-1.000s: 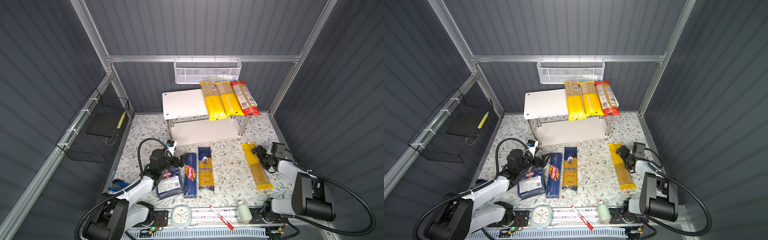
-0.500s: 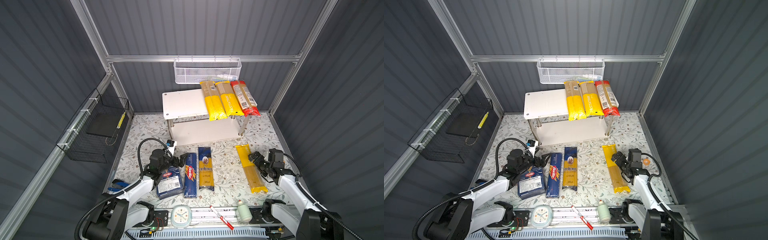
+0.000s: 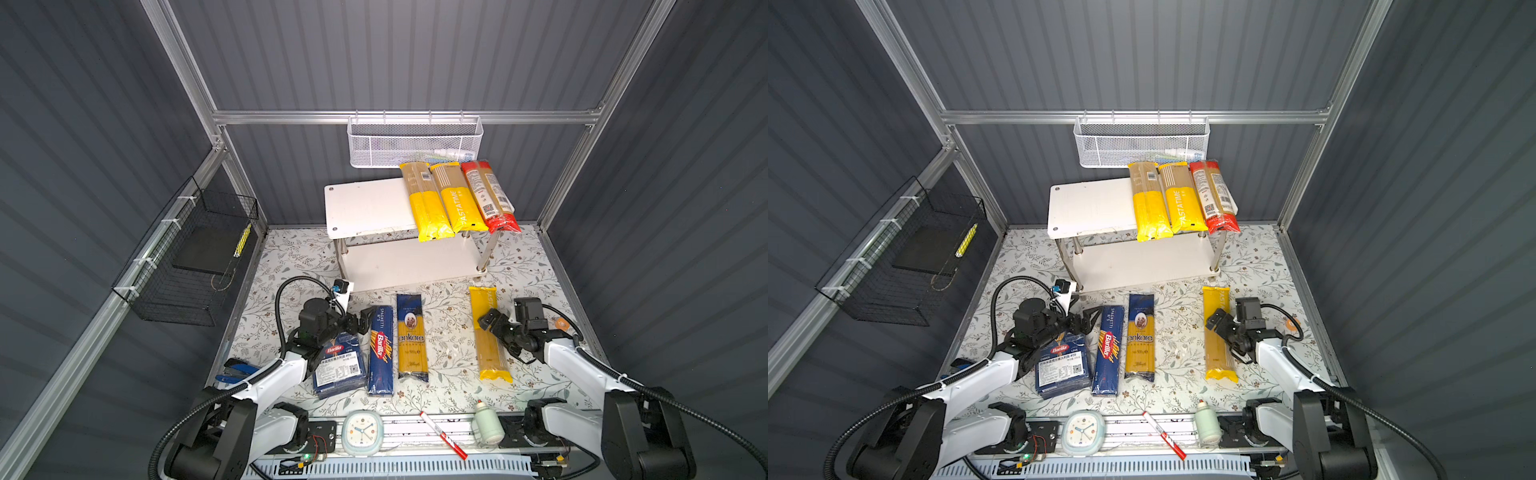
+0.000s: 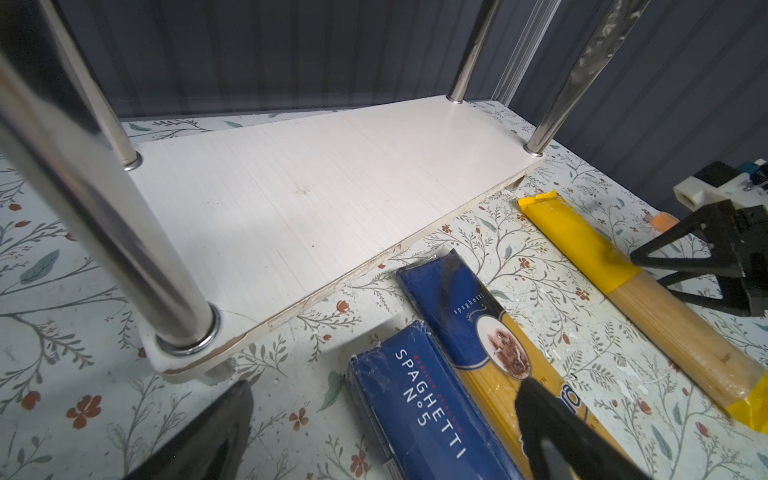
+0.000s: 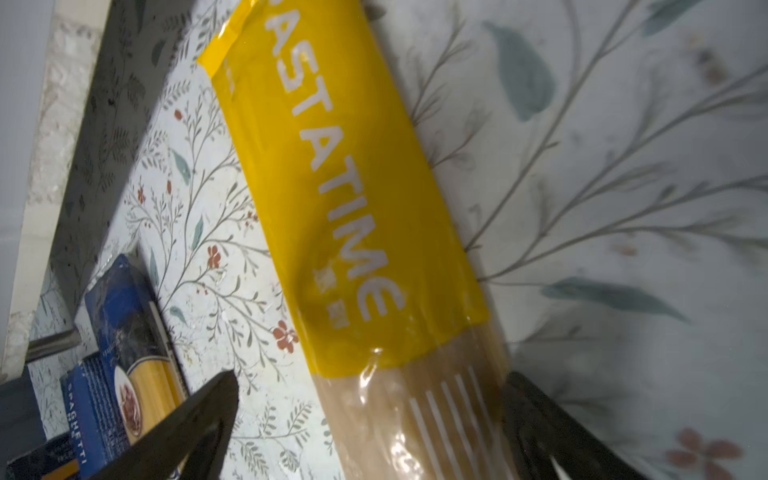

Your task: Place and organize the pasta boxes and bags onto the shelf

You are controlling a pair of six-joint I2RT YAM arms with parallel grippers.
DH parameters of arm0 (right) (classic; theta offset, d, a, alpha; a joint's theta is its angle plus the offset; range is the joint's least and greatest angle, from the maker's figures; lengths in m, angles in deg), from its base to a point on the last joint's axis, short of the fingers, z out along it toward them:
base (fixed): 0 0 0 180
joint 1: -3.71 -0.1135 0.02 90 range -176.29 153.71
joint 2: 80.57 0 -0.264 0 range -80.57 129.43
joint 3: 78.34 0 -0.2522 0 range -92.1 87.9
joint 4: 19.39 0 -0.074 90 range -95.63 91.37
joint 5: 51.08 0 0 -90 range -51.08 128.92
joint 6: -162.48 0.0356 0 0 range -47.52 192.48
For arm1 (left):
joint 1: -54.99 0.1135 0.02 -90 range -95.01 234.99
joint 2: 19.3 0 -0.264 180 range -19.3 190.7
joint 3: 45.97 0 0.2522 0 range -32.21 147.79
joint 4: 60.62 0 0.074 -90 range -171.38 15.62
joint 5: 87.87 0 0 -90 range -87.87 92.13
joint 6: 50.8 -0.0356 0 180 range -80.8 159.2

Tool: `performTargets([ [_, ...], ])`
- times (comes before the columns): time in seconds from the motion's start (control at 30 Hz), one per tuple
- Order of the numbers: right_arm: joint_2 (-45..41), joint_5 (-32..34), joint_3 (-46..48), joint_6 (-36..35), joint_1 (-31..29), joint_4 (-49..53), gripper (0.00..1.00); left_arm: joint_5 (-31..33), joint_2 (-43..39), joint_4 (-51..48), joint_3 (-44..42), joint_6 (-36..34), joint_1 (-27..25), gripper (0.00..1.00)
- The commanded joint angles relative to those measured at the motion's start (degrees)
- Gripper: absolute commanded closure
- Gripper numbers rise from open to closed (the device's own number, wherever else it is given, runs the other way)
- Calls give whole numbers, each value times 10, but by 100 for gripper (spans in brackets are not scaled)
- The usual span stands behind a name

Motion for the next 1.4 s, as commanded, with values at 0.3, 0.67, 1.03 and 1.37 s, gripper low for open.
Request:
performTargets([
  [0.3, -20, 192, -74, -32, -78, 133, 1, -6, -9, 4, 7, 3, -1, 1],
  [0.67, 172, 166, -178, -140, -44, 45, 1, -5, -11, 2, 8, 1, -1, 1],
  [1.03, 169, 111, -159, -115, -92, 41, 1, 5, -20, 1, 4, 1, -1, 1],
  [1.37, 72, 116, -122, -110, -162, 48, 1, -2, -9, 4, 8, 3, -1, 1],
])
